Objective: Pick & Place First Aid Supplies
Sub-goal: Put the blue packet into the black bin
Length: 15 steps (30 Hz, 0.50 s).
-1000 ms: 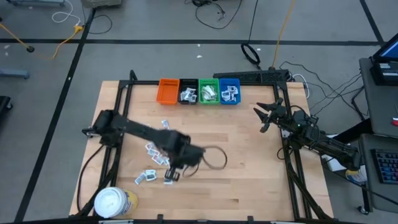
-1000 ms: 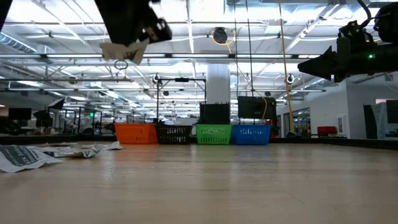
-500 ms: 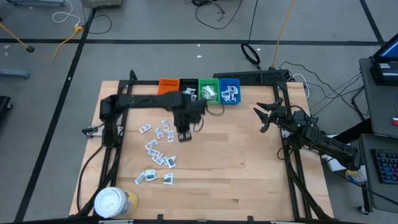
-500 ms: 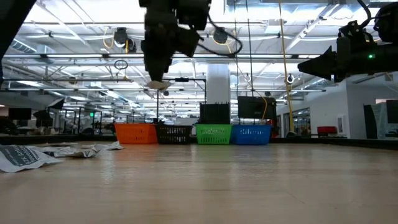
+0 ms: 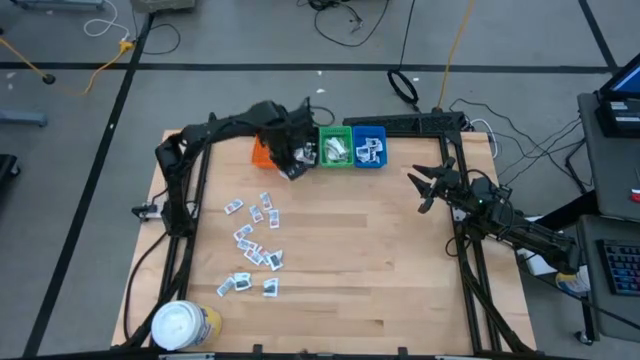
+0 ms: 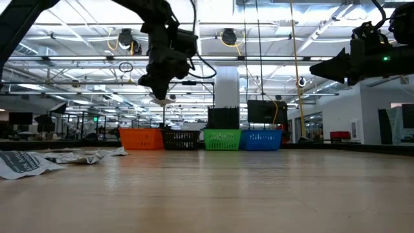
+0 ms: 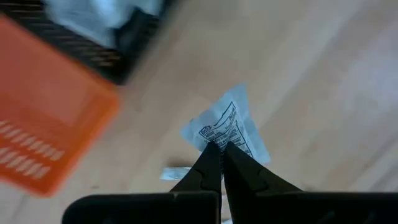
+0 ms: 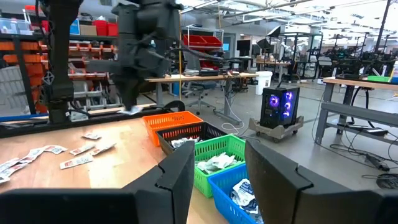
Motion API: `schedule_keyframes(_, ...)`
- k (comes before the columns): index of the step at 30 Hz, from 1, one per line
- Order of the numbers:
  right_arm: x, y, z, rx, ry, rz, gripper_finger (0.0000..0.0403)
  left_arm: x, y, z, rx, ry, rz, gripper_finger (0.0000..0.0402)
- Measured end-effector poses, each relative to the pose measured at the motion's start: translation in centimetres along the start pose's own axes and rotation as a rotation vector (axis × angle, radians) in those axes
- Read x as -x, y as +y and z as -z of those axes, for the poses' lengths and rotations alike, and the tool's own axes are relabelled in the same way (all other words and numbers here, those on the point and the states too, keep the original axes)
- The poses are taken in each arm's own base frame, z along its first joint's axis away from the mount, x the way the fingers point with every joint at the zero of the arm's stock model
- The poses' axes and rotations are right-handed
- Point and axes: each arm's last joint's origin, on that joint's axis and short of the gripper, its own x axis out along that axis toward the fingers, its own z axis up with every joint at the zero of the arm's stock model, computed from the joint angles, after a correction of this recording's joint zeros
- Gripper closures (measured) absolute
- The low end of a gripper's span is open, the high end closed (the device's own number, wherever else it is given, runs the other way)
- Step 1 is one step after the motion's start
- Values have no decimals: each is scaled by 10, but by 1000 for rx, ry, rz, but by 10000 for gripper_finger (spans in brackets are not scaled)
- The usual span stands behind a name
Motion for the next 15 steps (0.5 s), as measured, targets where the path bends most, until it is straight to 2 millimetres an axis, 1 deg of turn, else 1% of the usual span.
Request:
schedule_keyframes(3,0,0,0,0,0,0,264,4,18,-3,61,-23,-28,400)
schedule_keyframes(10,0,0,0,0,0,0,264,12,49,-13,189,-103,-26,400)
schedule_keyframes(15,0,0,0,0,0,-1,264,15,66,-33,231,-98,-66,400)
